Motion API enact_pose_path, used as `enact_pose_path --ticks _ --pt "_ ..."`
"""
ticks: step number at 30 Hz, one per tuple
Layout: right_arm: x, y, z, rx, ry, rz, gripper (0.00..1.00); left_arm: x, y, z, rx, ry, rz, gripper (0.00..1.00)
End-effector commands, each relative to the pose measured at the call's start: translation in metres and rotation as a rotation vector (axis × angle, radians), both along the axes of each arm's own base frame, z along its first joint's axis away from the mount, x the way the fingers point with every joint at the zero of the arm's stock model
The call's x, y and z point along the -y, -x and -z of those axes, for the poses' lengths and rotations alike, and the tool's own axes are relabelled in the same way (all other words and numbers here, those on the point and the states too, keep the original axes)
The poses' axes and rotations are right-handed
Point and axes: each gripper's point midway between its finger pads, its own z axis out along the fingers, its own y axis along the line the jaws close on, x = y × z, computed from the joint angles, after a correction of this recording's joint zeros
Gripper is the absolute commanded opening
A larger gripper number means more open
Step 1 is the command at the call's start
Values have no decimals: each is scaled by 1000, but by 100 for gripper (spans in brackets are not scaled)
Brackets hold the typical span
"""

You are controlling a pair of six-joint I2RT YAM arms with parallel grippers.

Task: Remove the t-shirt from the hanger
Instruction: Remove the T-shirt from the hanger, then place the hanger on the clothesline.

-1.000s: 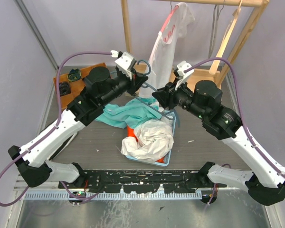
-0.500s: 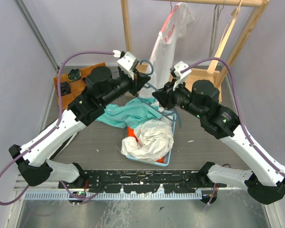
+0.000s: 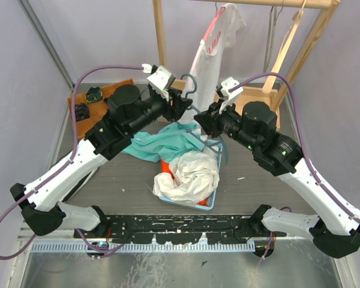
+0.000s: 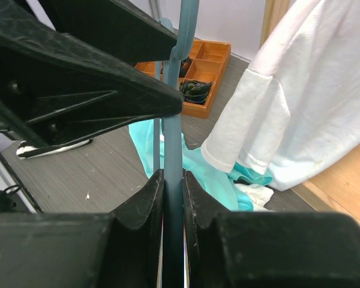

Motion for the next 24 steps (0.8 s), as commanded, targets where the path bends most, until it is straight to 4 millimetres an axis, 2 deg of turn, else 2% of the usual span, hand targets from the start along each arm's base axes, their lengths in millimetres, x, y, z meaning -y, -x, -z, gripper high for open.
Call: enact_pose_path --ticks 1,2,7,10,12,16,18,21,24 --pt "11 0 -36 79 -92 54 1 -21 7 -34 56 52 -50 57" --pt "12 0 -38 84 -97 58 1 -30 14 -43 71 69 -53 60" --pt "15 -3 -51 121 -117 76 1 -58 28 -49 83 106 -92 63" --pt "20 -2 -71 169 -165 94 1 -80 37 -52 94 141 -134 64" --pt "28 2 -94 228 -229 110 1 -91 42 -48 94 160 -157 65" --pt "55 10 -138 336 -364 188 1 -107 49 -44 85 189 -186 65" --pt "75 9 -151 368 -410 276 1 -111 51 -40 76 192 -193 65" --pt "94 8 -167 384 -430 362 1 -113 53 -37 64 190 -191 65" --pt "115 3 -170 361 -434 472 1 -114 55 -34 54 190 -186 65"
